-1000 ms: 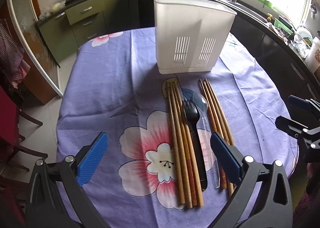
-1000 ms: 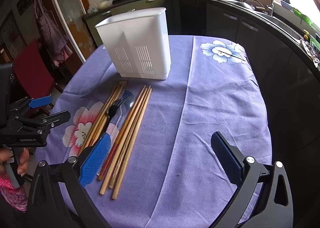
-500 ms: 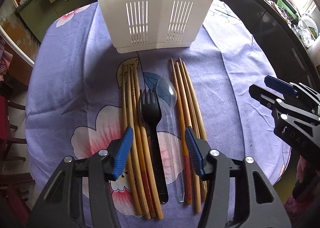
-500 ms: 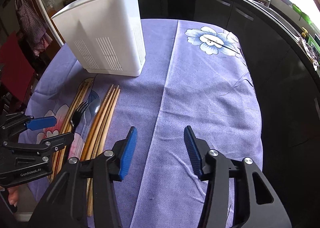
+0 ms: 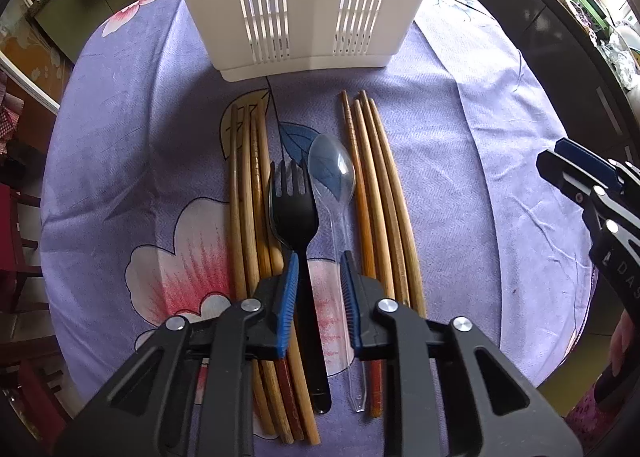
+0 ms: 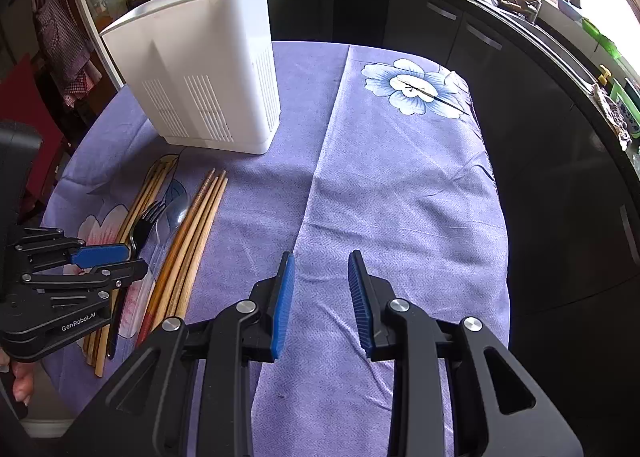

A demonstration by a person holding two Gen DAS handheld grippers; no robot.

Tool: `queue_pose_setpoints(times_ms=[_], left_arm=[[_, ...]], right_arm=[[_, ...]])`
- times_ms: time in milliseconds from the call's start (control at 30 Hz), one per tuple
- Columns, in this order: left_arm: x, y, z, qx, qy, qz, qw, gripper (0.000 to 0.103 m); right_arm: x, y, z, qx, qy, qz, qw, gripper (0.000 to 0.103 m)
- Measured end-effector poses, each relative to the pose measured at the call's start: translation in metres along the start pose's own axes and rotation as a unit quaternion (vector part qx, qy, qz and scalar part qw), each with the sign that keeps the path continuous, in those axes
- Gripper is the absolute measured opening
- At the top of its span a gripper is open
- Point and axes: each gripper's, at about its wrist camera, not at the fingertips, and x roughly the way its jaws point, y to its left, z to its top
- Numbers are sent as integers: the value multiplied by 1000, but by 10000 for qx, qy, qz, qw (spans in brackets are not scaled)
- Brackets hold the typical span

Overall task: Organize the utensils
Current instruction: 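Lower the left tool onto the black fork and close on it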

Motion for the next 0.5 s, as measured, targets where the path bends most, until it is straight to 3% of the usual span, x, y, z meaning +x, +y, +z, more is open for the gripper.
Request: queue_pose_setpoints(times_ms=[500], left_arm=[[3, 8, -3, 11, 23, 120, 9999, 15]], right_arm=[[1, 3, 0, -12, -11, 108, 9999, 28]])
